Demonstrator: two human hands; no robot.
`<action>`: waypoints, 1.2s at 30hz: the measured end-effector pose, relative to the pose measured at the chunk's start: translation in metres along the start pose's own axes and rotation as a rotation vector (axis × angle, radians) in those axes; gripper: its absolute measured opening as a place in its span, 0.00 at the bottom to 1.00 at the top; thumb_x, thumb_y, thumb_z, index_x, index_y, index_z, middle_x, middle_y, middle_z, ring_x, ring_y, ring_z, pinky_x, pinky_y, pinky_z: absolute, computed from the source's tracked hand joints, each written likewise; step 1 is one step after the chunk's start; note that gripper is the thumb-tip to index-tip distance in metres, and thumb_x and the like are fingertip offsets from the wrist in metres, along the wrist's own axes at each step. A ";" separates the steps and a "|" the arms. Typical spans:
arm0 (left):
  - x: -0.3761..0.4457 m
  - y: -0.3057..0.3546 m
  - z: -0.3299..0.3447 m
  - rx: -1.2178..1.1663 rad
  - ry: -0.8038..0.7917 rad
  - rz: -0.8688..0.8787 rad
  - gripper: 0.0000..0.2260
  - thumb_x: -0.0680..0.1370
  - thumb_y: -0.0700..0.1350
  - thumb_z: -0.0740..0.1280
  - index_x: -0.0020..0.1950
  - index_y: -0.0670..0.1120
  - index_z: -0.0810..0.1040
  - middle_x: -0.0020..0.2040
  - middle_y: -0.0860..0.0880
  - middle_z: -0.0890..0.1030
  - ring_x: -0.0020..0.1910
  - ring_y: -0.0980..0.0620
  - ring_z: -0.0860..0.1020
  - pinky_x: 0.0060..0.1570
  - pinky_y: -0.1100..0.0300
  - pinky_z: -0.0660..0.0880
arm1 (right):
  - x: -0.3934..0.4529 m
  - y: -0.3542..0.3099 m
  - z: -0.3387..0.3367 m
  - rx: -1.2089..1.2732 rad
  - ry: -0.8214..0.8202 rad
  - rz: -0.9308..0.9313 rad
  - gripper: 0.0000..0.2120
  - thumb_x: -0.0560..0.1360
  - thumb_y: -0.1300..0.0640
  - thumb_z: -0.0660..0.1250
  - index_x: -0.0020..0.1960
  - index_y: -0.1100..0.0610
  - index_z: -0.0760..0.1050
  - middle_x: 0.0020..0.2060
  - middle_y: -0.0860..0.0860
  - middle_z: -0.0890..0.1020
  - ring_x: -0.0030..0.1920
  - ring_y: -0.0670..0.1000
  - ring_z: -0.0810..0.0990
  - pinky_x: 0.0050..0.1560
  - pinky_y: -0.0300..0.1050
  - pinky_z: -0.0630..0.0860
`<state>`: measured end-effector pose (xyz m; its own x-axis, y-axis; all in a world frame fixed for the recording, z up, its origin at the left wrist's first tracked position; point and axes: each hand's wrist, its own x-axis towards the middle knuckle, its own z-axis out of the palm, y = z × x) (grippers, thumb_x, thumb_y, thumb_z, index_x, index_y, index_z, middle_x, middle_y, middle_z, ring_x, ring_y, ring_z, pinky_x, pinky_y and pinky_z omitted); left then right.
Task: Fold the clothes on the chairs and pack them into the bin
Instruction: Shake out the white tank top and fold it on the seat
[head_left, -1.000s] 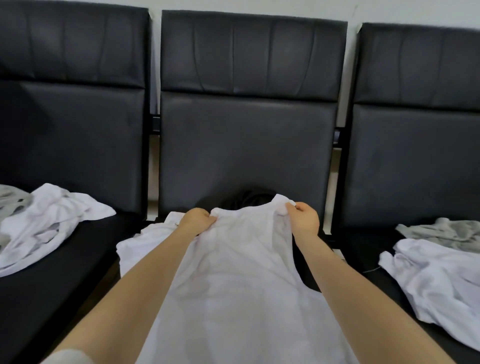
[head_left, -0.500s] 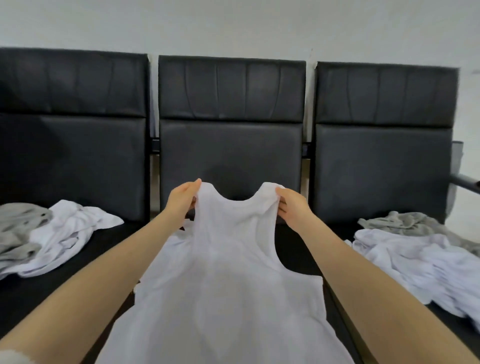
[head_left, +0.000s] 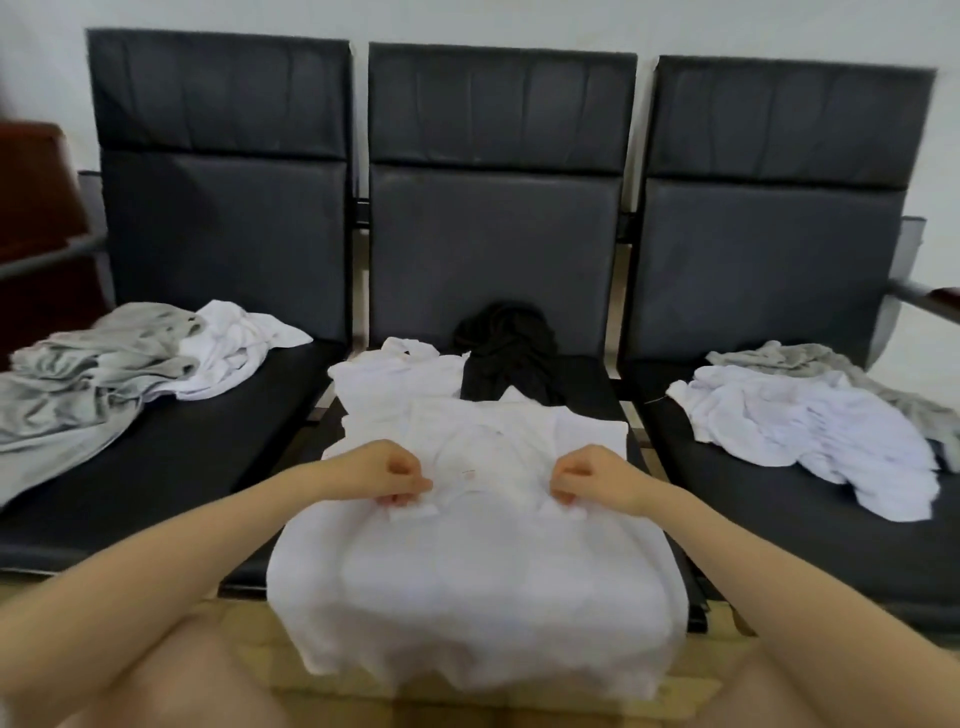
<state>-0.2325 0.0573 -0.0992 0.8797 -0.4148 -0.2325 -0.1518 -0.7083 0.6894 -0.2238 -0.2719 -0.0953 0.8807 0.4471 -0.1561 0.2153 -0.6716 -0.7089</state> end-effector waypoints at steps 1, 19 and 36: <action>0.002 0.000 -0.001 0.013 0.009 -0.011 0.14 0.77 0.52 0.68 0.34 0.46 0.79 0.32 0.51 0.80 0.31 0.55 0.76 0.36 0.63 0.75 | 0.000 0.001 -0.002 0.005 0.037 0.015 0.12 0.77 0.56 0.66 0.39 0.61 0.81 0.37 0.54 0.83 0.38 0.48 0.80 0.50 0.48 0.78; 0.129 -0.029 -0.033 0.287 0.442 -0.279 0.22 0.76 0.59 0.64 0.67 0.49 0.72 0.63 0.48 0.72 0.65 0.47 0.69 0.62 0.51 0.68 | 0.113 0.019 -0.015 -0.311 0.399 0.222 0.23 0.77 0.46 0.65 0.69 0.52 0.69 0.63 0.51 0.75 0.66 0.54 0.69 0.64 0.49 0.67; 0.142 -0.034 -0.122 0.187 0.543 0.095 0.07 0.78 0.54 0.65 0.42 0.56 0.70 0.39 0.56 0.75 0.38 0.59 0.73 0.37 0.62 0.67 | 0.170 0.017 -0.084 0.187 0.491 -0.010 0.12 0.73 0.52 0.73 0.37 0.60 0.77 0.32 0.48 0.77 0.35 0.46 0.75 0.38 0.40 0.70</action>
<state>-0.0475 0.0928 -0.0718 0.9559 -0.1637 0.2437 -0.2747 -0.7917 0.5457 -0.0346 -0.2565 -0.0758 0.9827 0.0931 0.1598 0.1848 -0.5315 -0.8266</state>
